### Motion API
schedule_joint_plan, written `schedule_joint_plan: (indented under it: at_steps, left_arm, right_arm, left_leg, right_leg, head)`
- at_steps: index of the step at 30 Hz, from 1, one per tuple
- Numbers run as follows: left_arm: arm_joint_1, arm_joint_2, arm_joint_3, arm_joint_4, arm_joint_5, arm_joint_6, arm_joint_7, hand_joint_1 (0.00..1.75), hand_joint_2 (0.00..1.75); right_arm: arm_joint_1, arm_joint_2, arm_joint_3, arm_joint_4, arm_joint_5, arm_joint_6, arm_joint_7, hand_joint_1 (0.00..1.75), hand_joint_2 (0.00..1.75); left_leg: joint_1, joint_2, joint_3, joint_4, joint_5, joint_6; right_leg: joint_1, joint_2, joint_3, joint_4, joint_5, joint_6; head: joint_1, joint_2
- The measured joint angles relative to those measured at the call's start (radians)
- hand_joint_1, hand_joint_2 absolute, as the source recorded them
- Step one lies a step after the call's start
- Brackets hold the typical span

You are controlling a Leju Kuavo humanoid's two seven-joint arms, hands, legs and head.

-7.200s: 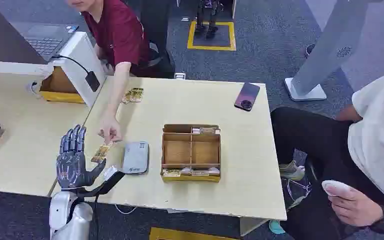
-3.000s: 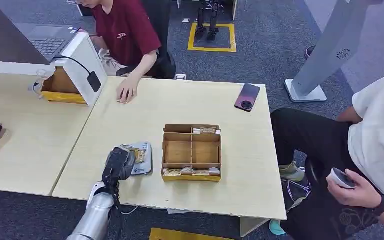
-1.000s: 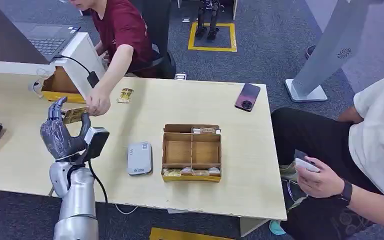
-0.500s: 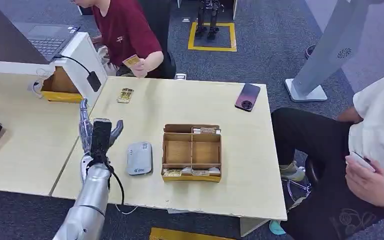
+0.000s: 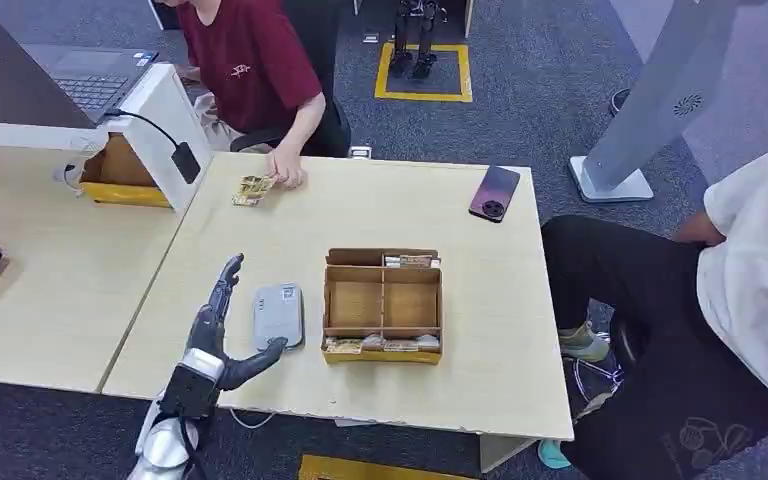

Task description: Pass the card to the sensor for recognition and then transmit it.

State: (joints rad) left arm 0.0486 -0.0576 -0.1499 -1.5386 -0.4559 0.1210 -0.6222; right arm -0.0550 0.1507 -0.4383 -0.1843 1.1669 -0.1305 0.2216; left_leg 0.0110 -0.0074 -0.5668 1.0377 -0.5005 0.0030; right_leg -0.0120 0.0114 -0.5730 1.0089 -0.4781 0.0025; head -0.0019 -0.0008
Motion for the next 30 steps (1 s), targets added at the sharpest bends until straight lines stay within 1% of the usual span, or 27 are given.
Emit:
schedule_joint_plan:
  at_steps: [4,7,8,11,12,13,14,15,16,17,19,23,26,28,29,30]
  left_arm:
    - [0.095,0.006,-0.006,-0.113,-0.01,0.07,-0.046,0.0,1.75]
    - [0.153,0.006,-0.016,-0.161,-0.1,0.178,-0.072,0.0,1.75]
    - [0.169,0.006,-0.023,-0.167,-0.138,0.219,-0.073,0.0,1.75]
    - [0.202,0.005,-0.063,-0.167,-0.313,0.401,-0.065,0.0,1.75]
    - [0.207,0.002,-0.089,-0.163,-0.414,0.492,-0.049,0.0,1.75]
    - [0.21,-0.005,-0.108,-0.157,-0.497,0.541,-0.047,0.0,1.75]
    - [0.213,-0.022,-0.113,-0.157,-0.589,0.56,-0.054,0.0,1.75]
    - [0.216,-0.048,-0.113,-0.157,-0.693,0.567,-0.064,0.0,1.75]
    - [0.216,-0.069,-0.113,-0.157,-0.771,0.568,-0.071,0.0,1.75]
    - [0.214,-0.089,-0.113,-0.157,-0.838,0.568,-0.073,0.0,1.75]
    - [0.207,-0.121,-0.113,-0.157,-0.934,0.57,-0.077,0.0,1.75]
    - [0.186,-0.163,-0.113,-0.155,-0.975,0.57,-0.074,0.0,1.75]
    - [0.166,-0.182,-0.116,-0.14,-1.004,0.57,-0.058,0.0,1.75]
    - [0.152,-0.185,-0.13,-0.125,-1.034,0.57,-0.019,0.0,1.75]
    - [0.145,-0.184,-0.142,-0.118,-1.055,0.57,0.018,0.0,1.75]
    - [0.135,-0.182,-0.159,-0.111,-1.079,0.57,0.073,0.0,1.75]
  right_arm:
    - [0.001,0.003,-0.022,0.0,-0.002,-0.006,0.003,0.0,0.0]
    - [0.001,0.006,-0.037,0.0,-0.001,-0.015,0.008,0.0,0.0]
    - [0.001,0.007,-0.041,0.0,0.0,-0.016,0.01,0.0,0.0]
    - [0.001,0.01,-0.05,0.0,0.007,-0.016,0.015,0.0,0.0]
    - [0.0,0.011,-0.055,-0.001,0.01,-0.016,0.019,0.0,0.0]
    - [0.0,0.013,-0.057,-0.001,0.017,-0.016,0.021,0.0,0.0]
    - [0.0,0.014,-0.06,-0.001,0.023,-0.016,0.021,0.0,0.0]
    - [0.0,0.014,-0.061,-0.001,0.029,-0.015,0.023,0.0,0.0]
    - [-0.001,0.014,-0.061,-0.001,0.034,-0.014,0.024,0.0,0.0]
    - [-0.001,0.014,-0.061,-0.001,0.043,-0.013,0.024,0.0,0.0]
    - [-0.002,0.014,-0.061,-0.001,0.057,-0.01,0.022,0.0,0.0]
    - [-0.003,0.014,-0.064,-0.002,0.079,-0.005,0.016,0.0,0.0]
    - [-0.005,0.014,-0.067,-0.003,0.084,-0.001,0.015,0.0,0.0]
    - [-0.005,0.014,-0.068,-0.004,0.093,0.001,0.015,0.0,0.0]
    - [-0.006,0.014,-0.068,-0.004,0.097,0.002,0.015,0.0,0.0]
    - [-0.007,0.014,-0.068,-0.004,0.1,0.002,0.015,0.0,0.0]
  left_leg:
    - [0.0,0.0,0.0,0.0,0.0,0.0]
    - [0.0,0.0,0.0,0.0,0.0,0.0]
    - [0.0,0.0,0.0,0.0,0.0,0.0]
    - [0.0,0.0,0.0,0.0,0.0,0.0]
    - [0.0,-0.001,0.0,0.0,0.0,0.0]
    - [0.0,-0.001,0.0,0.0,0.0,0.0]
    - [0.0,-0.001,0.0,0.0,0.0,0.0]
    - [-0.001,-0.001,0.0,0.0,0.0,0.0]
    - [-0.001,-0.001,0.0,0.0,0.0,0.0]
    - [-0.001,-0.001,0.0,0.0,0.0,0.0]
    - [-0.001,-0.001,0.0,0.001,0.0,0.0]
    - [-0.001,-0.001,0.0,0.001,0.0,0.0]
    - [0.0,-0.001,0.0,0.001,0.0,0.0]
    - [0.0,-0.001,0.001,0.001,0.0,0.0]
    - [0.0,-0.001,0.001,0.001,0.0,0.0]
    - [0.0,-0.001,0.0,0.001,0.0,0.0]
  right_leg:
    - [0.0,0.0,0.0,0.0,0.0,0.0]
    - [0.0,0.0,0.0,0.0,0.0,0.0]
    - [0.0,0.0,0.0,0.0,0.0,0.0]
    - [0.0,0.0,0.0,0.0,0.0,0.0]
    - [0.0,-0.001,0.0,0.0,0.0,0.0]
    - [0.0,-0.001,0.0,0.0,0.0,0.0]
    - [0.0,-0.001,0.001,0.0,0.0,0.0]
    - [0.0,-0.001,0.001,0.0,0.0,0.0]
    - [0.0,-0.001,0.001,0.0,0.0,0.0]
    - [0.0,-0.001,0.001,-0.001,0.0,0.001]
    - [-0.001,-0.001,0.001,-0.001,0.001,0.001]
    - [-0.001,-0.001,0.0,-0.001,0.001,0.001]
    - [-0.001,-0.001,0.0,0.0,0.001,0.001]
    - [0.0,-0.001,0.0,0.0,0.001,0.001]
    - [0.0,-0.001,0.0,0.0,0.001,0.001]
    - [0.0,-0.001,0.0,0.0,0.001,0.001]
  head:
    - [0.0,0.0]
    - [0.0,0.0]
    - [0.0,0.0]
    - [0.0,0.0]
    - [0.0,0.0]
    - [0.0,0.0]
    - [0.0,0.0]
    - [0.0,0.0]
    - [0.0,0.0]
    - [0.0,0.0]
    - [0.0,0.0]
    - [0.0,0.0]
    - [0.0,0.0]
    - [0.0,0.0]
    - [0.0,0.0]
    - [0.0,0.0]
